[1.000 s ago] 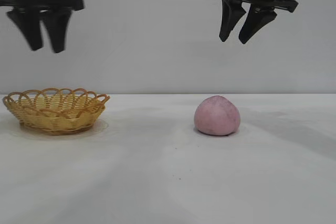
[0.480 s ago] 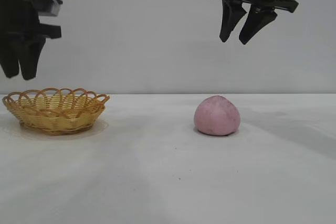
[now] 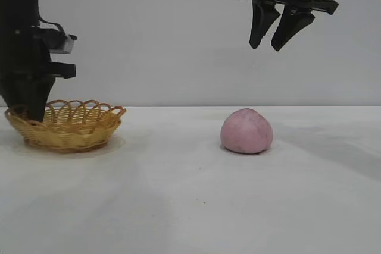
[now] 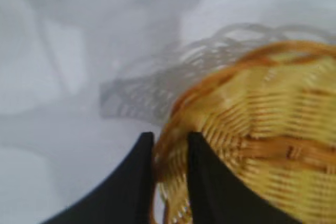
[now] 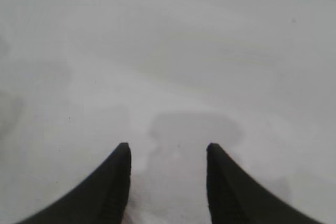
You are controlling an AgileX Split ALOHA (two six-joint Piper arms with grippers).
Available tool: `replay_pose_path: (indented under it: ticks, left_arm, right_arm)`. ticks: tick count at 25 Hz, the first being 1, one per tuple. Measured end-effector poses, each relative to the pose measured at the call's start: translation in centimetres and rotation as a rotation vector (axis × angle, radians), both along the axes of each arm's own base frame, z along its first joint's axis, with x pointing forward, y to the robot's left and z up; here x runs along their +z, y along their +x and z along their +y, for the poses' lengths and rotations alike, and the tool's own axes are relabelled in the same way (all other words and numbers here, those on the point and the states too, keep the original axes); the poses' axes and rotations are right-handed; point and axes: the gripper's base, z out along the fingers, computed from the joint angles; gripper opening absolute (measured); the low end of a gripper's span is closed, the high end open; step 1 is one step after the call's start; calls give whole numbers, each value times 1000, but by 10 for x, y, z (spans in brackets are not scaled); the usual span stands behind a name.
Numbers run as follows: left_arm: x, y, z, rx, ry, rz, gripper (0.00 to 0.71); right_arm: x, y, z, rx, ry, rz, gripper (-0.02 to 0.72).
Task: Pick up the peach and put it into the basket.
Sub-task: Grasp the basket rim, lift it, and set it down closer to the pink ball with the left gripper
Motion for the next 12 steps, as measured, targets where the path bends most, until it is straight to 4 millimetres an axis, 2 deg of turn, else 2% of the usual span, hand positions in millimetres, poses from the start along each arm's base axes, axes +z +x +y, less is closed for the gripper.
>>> replay_pose_path:
  ticks: [3, 5, 6, 12]
  left_arm:
    - [0, -5, -9, 88, -115, 26, 75]
    - [-4, -15, -13, 149, -192, 51, 0]
    - [-4, -20, -17, 164, -212, 43, 0]
    - [-11, -72, -48, 233, -276, 9, 0]
  right_arm:
    - [0, 0, 0, 0, 0, 0, 329]
    - [0, 0, 0, 0, 0, 2, 329]
    - [0, 0, 0, 1, -1, 4, 329]
    - [-1, -1, 0, 4, -4, 17, 329]
